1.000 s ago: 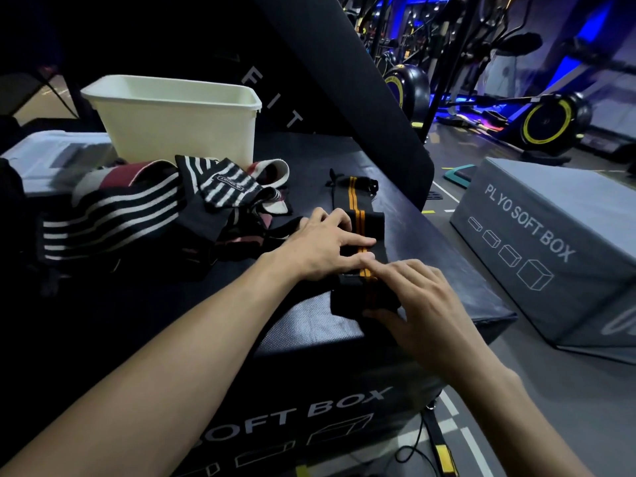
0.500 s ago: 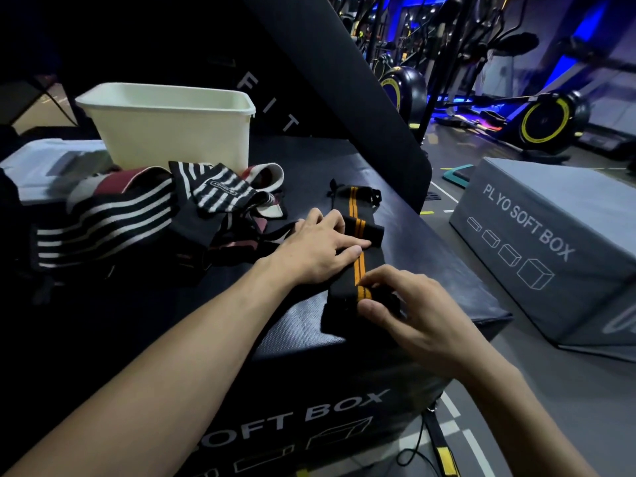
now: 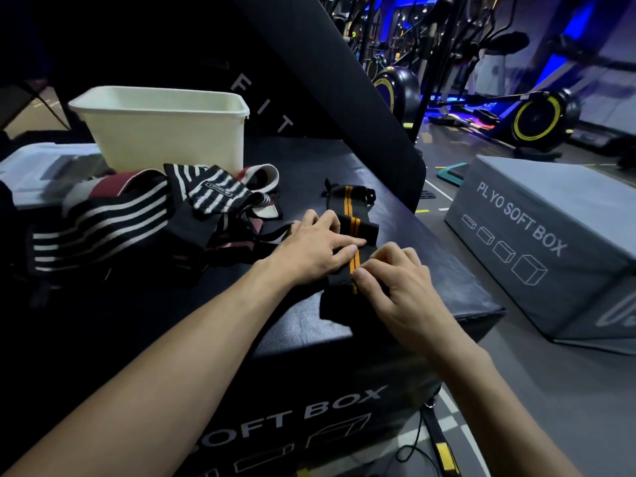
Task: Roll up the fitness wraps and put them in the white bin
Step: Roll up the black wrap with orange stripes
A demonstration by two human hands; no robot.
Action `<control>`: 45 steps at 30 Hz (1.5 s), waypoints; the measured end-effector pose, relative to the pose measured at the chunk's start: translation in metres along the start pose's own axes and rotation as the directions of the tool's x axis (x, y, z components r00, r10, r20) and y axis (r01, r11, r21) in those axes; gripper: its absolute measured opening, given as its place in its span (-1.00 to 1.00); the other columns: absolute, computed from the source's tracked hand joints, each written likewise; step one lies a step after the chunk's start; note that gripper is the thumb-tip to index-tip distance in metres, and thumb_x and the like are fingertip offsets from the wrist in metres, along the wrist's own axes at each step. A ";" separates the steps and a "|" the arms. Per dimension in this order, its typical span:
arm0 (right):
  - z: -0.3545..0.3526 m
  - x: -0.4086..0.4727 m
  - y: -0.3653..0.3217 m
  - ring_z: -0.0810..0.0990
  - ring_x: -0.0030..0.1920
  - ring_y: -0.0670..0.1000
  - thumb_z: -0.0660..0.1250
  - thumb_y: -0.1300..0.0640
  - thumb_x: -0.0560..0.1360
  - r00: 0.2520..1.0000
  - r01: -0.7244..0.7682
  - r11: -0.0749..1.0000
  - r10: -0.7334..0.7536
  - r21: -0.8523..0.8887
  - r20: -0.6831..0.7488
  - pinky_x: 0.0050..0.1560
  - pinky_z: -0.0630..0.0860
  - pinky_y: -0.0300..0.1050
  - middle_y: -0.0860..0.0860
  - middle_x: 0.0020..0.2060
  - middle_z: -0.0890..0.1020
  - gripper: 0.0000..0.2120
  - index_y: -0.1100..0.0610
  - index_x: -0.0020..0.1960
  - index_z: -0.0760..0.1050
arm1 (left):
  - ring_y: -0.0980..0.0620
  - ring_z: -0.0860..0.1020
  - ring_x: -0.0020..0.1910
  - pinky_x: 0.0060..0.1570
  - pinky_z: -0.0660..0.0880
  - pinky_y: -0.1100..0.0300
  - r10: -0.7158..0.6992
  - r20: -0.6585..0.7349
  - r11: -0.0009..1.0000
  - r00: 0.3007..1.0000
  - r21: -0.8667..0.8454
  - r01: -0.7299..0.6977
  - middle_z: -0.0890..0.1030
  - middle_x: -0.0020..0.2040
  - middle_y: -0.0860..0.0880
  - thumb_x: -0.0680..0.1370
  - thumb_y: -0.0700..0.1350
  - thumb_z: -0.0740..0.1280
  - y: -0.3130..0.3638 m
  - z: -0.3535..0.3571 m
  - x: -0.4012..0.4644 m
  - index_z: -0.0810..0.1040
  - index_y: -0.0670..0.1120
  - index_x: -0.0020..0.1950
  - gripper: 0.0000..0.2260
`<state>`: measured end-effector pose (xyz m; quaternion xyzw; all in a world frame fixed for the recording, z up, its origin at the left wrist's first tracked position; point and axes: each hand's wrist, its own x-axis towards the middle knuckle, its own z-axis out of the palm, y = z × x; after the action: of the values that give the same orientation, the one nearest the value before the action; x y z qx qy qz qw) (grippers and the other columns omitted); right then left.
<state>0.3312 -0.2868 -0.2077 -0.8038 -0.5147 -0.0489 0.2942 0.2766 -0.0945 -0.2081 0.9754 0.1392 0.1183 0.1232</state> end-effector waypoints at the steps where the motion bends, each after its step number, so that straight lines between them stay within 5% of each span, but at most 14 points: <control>1: 0.001 0.001 0.001 0.38 0.06 -0.02 0.13 -0.21 0.60 1.000 0.002 0.999 -0.002 0.043 0.000 0.14 0.38 0.14 -0.14 -0.07 0.48 -0.63 -0.03 -0.05 0.63 | 0.01 0.25 0.17 0.27 0.24 0.03 0.002 0.000 1.000 1.000 -0.001 -0.002 0.36 0.20 0.07 0.67 0.25 0.11 0.000 0.000 0.000 0.44 0.43 0.40 -0.68; 8: -0.002 0.001 0.004 0.55 -0.08 -0.09 0.43 -0.07 0.53 0.986 0.084 0.973 -0.050 0.215 -0.160 -0.01 0.49 -0.09 -0.16 -0.23 0.60 -0.88 -0.05 -0.01 0.59 | -0.01 0.27 0.18 0.31 0.24 0.03 0.002 -0.009 0.999 1.000 -0.036 -0.002 0.36 0.16 0.08 0.67 0.25 0.12 -0.001 0.000 0.001 0.46 0.44 0.38 -0.69; 13: 0.005 -0.002 0.004 0.51 -0.15 -0.06 0.38 -0.18 0.54 0.944 0.175 0.984 -0.166 0.009 -0.286 -0.09 0.47 0.07 -0.17 -0.22 0.61 -0.77 -0.03 -0.10 0.60 | 0.00 0.27 0.18 0.30 0.23 0.06 -0.006 -0.020 0.999 1.000 -0.044 0.005 0.37 0.16 0.10 0.67 0.25 0.13 -0.003 0.002 0.003 0.46 0.45 0.37 -0.71; 17: 0.000 -0.014 0.016 0.55 0.06 -0.10 0.41 -0.35 0.43 0.968 0.204 0.978 -0.196 0.037 -0.158 0.08 0.50 0.02 -0.27 0.02 0.62 -0.59 -0.12 0.14 0.58 | 0.03 0.25 0.16 0.23 0.15 0.13 -0.004 -0.027 0.997 1.000 -0.082 0.002 0.38 0.15 0.12 0.66 0.24 0.15 -0.005 0.004 0.004 0.49 0.44 0.34 -0.72; 20: -0.002 -0.016 0.026 0.55 0.13 -0.15 0.46 -0.20 0.45 0.976 0.208 0.972 -0.199 0.113 -0.087 0.11 0.55 0.03 -0.36 0.11 0.55 -0.57 -0.18 0.28 0.51 | 0.03 0.35 0.19 0.22 0.25 0.09 0.002 -0.048 0.994 0.999 -0.108 -0.007 0.46 0.14 0.11 0.67 0.20 0.19 -0.006 -0.001 0.007 0.58 0.29 0.31 -0.73; 23: -0.005 -0.013 0.029 0.55 0.14 -0.17 0.42 -0.15 0.49 0.978 0.205 0.968 -0.195 0.144 -0.078 0.10 0.56 0.03 -0.40 0.08 0.53 -0.61 -0.18 0.30 0.51 | -0.06 0.55 0.14 0.12 0.44 0.01 -0.066 -0.094 0.992 0.993 -0.116 0.055 0.60 0.05 0.07 0.67 0.19 0.18 -0.001 -0.014 0.012 0.56 0.11 0.23 -0.73; 27: -0.007 -0.006 0.029 0.56 0.12 -0.13 0.36 -0.18 0.53 0.982 0.190 0.971 -0.186 0.145 -0.040 0.11 0.54 0.06 -0.30 0.06 0.59 -0.65 -0.14 0.28 0.53 | -0.16 0.60 0.08 0.08 0.49 -0.03 -0.127 -0.035 0.989 0.991 0.067 0.129 0.67 0.05 -0.01 0.66 0.25 0.16 0.010 -0.034 0.030 0.54 0.13 0.16 -0.71; 32: -0.011 0.003 0.030 0.55 0.13 -0.14 0.30 -0.18 0.56 0.987 0.159 0.971 -0.163 0.178 0.011 0.14 0.52 0.03 -0.28 0.05 0.58 -0.68 -0.13 0.27 0.53 | 0.06 0.67 -0.33 -0.25 0.47 0.17 -0.153 0.106 0.983 0.983 0.122 0.140 0.70 -0.30 0.06 0.61 0.28 0.22 0.016 -0.056 0.061 0.58 0.07 -0.16 -0.65; 34: -0.013 0.005 0.030 0.54 0.13 -0.16 0.29 -0.19 0.56 0.987 0.150 0.970 -0.159 0.192 0.028 0.15 0.51 0.00 -0.33 0.03 0.55 -0.69 -0.14 0.26 0.53 | 0.04 0.66 -0.30 -0.24 0.47 0.18 -0.164 0.065 0.982 0.984 0.108 0.156 0.69 -0.30 0.06 0.59 0.28 0.26 0.013 -0.060 0.072 0.59 0.06 -0.20 -0.64; 39: -0.015 0.013 0.034 0.53 0.07 -0.16 0.29 -0.20 0.56 0.986 0.118 0.967 -0.141 0.225 0.088 0.14 0.48 -0.07 -0.34 -0.02 0.55 -0.68 -0.14 0.26 0.55 | 0.02 0.59 -0.01 0.00 0.53 0.07 -0.170 0.017 0.985 0.985 0.016 0.169 0.61 -0.12 0.16 0.52 0.24 0.40 -0.009 -0.059 0.105 0.63 0.13 0.03 -0.77; 42: -0.015 0.019 0.038 0.51 0.00 -0.20 0.32 -0.20 0.55 0.985 0.103 0.965 -0.133 0.241 0.113 0.06 0.43 -0.16 -0.40 -0.10 0.52 -0.69 -0.14 0.24 0.56 | 0.03 0.56 0.05 0.09 0.51 0.11 -0.121 0.065 0.991 0.991 -0.051 0.124 0.54 -0.11 0.17 0.55 0.12 0.44 -0.021 -0.050 0.125 0.60 0.06 0.29 -0.66; 45: -0.014 0.024 0.040 0.51 0.02 -0.21 0.31 -0.21 0.56 0.980 0.103 0.962 -0.141 0.252 0.138 0.09 0.42 -0.13 -0.33 -0.04 0.59 -0.70 -0.14 0.23 0.56 | -0.07 0.44 0.27 0.29 0.47 -0.05 -0.127 0.057 0.992 0.990 0.004 0.127 0.50 0.16 0.03 0.53 0.13 0.47 -0.031 -0.037 0.145 0.54 0.12 0.39 -0.56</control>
<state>0.3802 -0.2869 -0.2036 -0.7295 -0.5867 0.0589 0.3466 0.3947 -0.0139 -0.1528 0.9676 0.1974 0.0822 0.1345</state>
